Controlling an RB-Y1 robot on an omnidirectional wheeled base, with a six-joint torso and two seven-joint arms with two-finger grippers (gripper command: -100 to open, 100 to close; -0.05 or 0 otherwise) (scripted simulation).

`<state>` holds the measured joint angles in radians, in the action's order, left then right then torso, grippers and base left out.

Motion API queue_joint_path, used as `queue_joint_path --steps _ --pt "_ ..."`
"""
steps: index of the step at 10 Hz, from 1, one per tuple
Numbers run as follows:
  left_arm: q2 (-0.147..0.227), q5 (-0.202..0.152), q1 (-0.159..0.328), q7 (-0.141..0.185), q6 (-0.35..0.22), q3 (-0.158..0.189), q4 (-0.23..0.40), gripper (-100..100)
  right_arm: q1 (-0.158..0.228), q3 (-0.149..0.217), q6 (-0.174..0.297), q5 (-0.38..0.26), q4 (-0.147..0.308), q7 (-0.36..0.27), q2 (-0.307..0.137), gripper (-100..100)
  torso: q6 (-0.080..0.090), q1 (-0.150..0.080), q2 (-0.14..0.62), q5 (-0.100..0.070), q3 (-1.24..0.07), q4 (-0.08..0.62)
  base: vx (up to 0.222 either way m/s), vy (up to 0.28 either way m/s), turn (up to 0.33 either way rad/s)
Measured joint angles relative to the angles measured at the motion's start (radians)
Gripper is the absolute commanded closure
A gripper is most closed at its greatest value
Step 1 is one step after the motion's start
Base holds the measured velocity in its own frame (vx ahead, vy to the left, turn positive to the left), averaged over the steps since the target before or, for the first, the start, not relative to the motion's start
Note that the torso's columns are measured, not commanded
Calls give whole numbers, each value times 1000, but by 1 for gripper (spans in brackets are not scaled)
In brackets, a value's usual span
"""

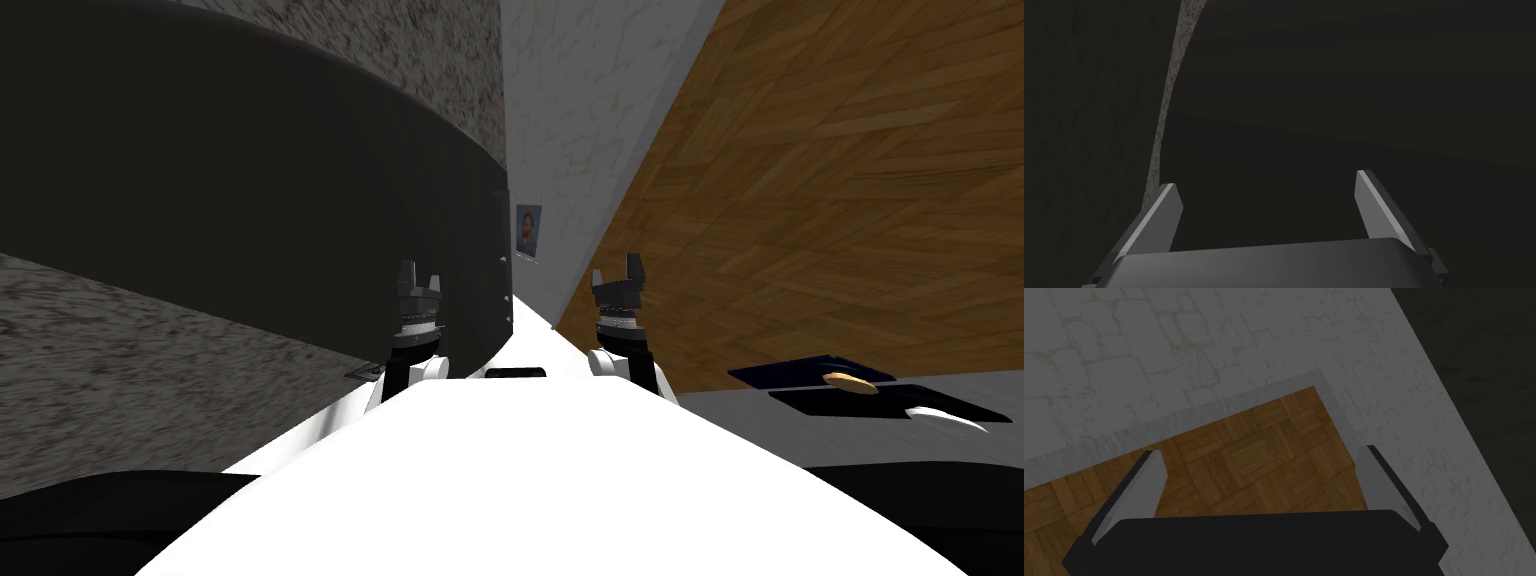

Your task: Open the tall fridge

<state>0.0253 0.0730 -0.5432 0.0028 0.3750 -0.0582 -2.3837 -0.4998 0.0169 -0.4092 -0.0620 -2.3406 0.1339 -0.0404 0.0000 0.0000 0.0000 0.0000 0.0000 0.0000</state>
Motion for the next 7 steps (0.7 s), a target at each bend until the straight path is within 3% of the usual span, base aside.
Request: queue_joint_path --steps 2,7 --pt "0 0 0 0 0 0 0 0 0 0 0 0 0 0 0 0 0 0 104 0 -209 105 0 0 0" --pt "0 0 0 0 0 0 0 0 0 0 0 0 0 0 0 0 0 0 470 0 -939 470 0 0 0"
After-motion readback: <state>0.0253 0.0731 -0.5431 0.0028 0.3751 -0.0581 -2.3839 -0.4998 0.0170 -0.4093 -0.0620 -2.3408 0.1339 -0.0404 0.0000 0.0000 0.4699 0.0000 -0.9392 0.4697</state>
